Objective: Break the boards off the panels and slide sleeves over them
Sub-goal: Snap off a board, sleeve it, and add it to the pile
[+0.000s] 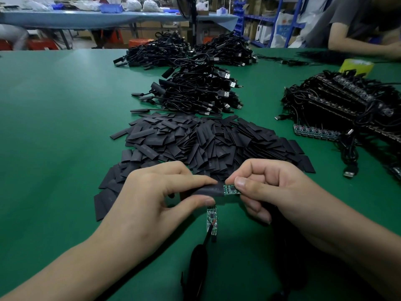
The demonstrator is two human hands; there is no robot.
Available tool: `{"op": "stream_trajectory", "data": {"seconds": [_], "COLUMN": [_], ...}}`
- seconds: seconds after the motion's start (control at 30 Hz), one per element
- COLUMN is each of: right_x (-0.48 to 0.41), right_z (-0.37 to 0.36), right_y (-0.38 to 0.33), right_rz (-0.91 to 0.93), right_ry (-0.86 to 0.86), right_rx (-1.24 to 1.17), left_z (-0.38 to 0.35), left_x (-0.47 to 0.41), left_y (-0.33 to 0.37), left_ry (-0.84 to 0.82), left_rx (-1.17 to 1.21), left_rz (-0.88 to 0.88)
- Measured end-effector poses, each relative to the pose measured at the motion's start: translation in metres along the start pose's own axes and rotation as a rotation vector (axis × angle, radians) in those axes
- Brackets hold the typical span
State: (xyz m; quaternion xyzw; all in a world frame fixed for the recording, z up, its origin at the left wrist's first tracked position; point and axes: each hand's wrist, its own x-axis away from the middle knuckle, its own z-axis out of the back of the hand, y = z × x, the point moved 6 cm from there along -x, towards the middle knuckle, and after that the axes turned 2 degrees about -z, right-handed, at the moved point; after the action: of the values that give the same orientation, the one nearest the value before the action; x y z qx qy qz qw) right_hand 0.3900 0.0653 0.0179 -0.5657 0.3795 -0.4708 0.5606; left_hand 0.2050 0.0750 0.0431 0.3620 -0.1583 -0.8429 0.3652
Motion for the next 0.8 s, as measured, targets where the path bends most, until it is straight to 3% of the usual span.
{"op": "stream_trajectory", "data": {"seconds": [0.23, 0.57, 0.8], "right_x": [0.001, 0.006, 0.008], "right_z": [-0.003, -0.014, -0.007], "right_y": [-0.006, -0.009, -0.018], "right_rz": [0.08, 0.103, 0.183], "right_ry": [0.061, -0.008, 0.057], "right_rx": [0.121, 0.001, 0.041], "left_z": [-0.001, 0.0, 0.009], "left_x": [0.0, -0.001, 0.0], "left_y": [0.0, 0.006, 0.004], "left_ry": [0.012, 0.052, 0.142], "left_rx": [0.066, 0.084, 0.105], "left_rz": [0.043, 0.004, 0.012]}}
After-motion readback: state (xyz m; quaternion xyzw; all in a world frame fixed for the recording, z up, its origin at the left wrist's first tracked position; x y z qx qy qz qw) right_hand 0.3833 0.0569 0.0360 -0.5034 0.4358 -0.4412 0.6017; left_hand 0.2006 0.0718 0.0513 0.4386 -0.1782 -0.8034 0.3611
